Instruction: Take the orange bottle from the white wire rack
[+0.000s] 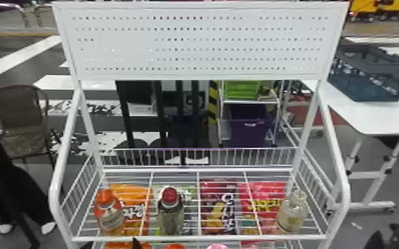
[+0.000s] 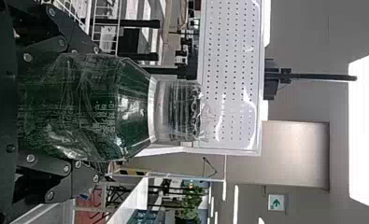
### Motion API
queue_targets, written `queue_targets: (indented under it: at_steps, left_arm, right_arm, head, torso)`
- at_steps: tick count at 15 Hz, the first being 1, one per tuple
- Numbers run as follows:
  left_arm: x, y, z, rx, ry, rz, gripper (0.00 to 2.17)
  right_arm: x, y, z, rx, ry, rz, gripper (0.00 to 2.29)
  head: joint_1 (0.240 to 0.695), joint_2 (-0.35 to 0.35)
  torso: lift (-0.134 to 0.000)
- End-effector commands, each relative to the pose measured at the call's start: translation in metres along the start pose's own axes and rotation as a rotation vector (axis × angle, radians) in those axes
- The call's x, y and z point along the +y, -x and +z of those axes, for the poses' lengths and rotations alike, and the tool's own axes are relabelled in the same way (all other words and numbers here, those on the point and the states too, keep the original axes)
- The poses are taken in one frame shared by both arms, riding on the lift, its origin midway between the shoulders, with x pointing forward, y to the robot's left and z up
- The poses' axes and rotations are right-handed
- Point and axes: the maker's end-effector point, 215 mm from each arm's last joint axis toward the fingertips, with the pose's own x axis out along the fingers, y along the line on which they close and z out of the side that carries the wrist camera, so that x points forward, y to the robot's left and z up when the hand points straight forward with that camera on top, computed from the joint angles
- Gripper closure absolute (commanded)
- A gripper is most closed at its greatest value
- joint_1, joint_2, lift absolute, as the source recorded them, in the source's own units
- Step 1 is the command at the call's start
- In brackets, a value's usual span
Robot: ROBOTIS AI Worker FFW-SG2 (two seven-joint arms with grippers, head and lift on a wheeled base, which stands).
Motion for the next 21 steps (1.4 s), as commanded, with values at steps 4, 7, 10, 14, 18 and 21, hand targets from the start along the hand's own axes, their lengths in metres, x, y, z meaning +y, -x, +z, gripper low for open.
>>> queue_targets:
  at_steps: [4, 7, 10, 14, 18, 21]
  left_arm:
    - [0.028, -0.045, -0.016, -0.042, -0.01, 0.046, 0.09]
    - [0.032, -0.072, -0.016, -0.047, -0.016, 0.031, 0.09]
    - [0.032, -0.092, -0.018, -0.046, -0.023, 0.023, 0.09]
    - [0.043, -0.103, -0.017, -0.041, -0.003, 0.007, 1.6]
    - [0.037, -0.093, -0.007, -0.051, 0.02, -0.003, 2.15]
    - [0.023, -0.083, 0.01, -0.028, 0.024, -0.015, 2.15]
  right_arm:
    - [-0.006, 0.006, -0.001, 0.01, 0.014, -0.009, 0.92]
    - [-0.006, 0.008, 0.002, 0.009, 0.018, -0.008, 0.92]
    - [-0.008, 0.01, 0.003, 0.012, 0.025, -0.01, 0.92]
    - [-0.009, 0.012, 0.007, 0.011, 0.032, -0.011, 0.92]
    - [-0.009, 0.009, 0.006, 0.011, 0.029, -0.011, 0.92]
    - [-0.007, 0.007, 0.003, 0.015, 0.025, -0.008, 0.92]
  head:
    - [0.499, 0.0]
    - [0.499, 0.0]
    - [0.499, 0.0]
    - [0.499, 0.0]
    - [0.499, 0.0]
    - [0.499, 0.0]
  torso:
    - [0.0]
    - [0.0]
    - [0.0]
    - [0.0]
    - [0.0]
    - [0.0]
